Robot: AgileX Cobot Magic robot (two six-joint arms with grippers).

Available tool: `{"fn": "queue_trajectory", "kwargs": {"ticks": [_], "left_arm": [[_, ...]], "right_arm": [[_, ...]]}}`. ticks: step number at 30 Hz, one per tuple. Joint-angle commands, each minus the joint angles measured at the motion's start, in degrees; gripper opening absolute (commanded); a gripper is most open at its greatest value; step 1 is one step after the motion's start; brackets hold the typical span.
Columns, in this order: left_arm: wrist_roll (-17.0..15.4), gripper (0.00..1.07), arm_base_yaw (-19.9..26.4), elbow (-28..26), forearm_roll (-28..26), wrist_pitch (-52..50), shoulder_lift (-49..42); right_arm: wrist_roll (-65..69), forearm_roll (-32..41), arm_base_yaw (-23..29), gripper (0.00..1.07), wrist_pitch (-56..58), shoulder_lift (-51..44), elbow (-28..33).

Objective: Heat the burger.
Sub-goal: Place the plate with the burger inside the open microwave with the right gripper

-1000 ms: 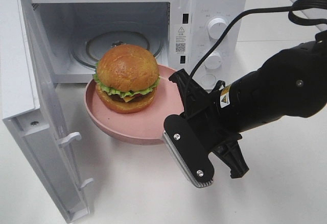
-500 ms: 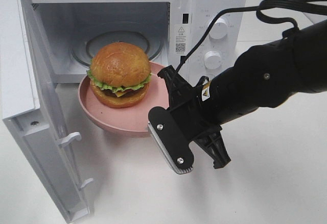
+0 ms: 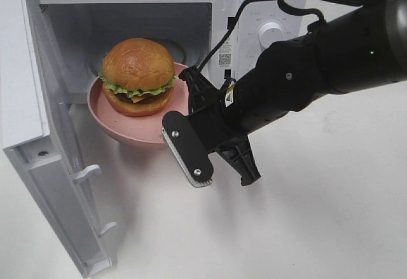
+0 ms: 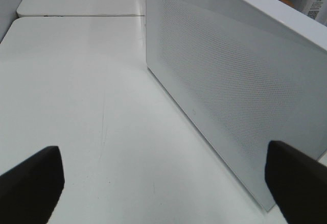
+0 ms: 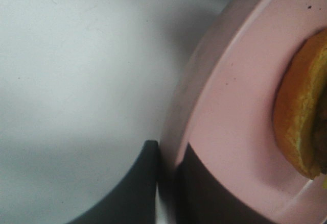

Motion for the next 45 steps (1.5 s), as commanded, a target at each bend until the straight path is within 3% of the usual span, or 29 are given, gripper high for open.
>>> {"fn": "queue_trajectory", "kwargs": {"ticks": [1,9,26,35,45], "left_arm": [[-0.1,1.00,-0.2,0.1,-0.6,-0.6,-1.1],[-0.1,1.00,-0.2,0.1,-0.6,-0.6,-1.1],[-0.1,1.00,-0.2,0.1,-0.6,-0.6,-1.1],[-0.1,1.00,-0.2,0.1,-0.6,-0.6,-1.1],[-0.1,1.00,-0.2,0.1,-0.6,-0.6,-1.1]], "right_arm": [[4.7,-3.7,-0.3,0.00,-2.0,1.3,-4.0],[9.7,-8.4,-0.3,0.00,1.5,5.2,-10.2],[13.8,-10.2,-0.9,0.00,6.1,11.7,-20.3],[22.9,-17.4,-1.6,0.00,11.6,16.4,-29.9],[25.9,-17.5,-1.6,0.00,13.5,21.0,-38.6]]}}
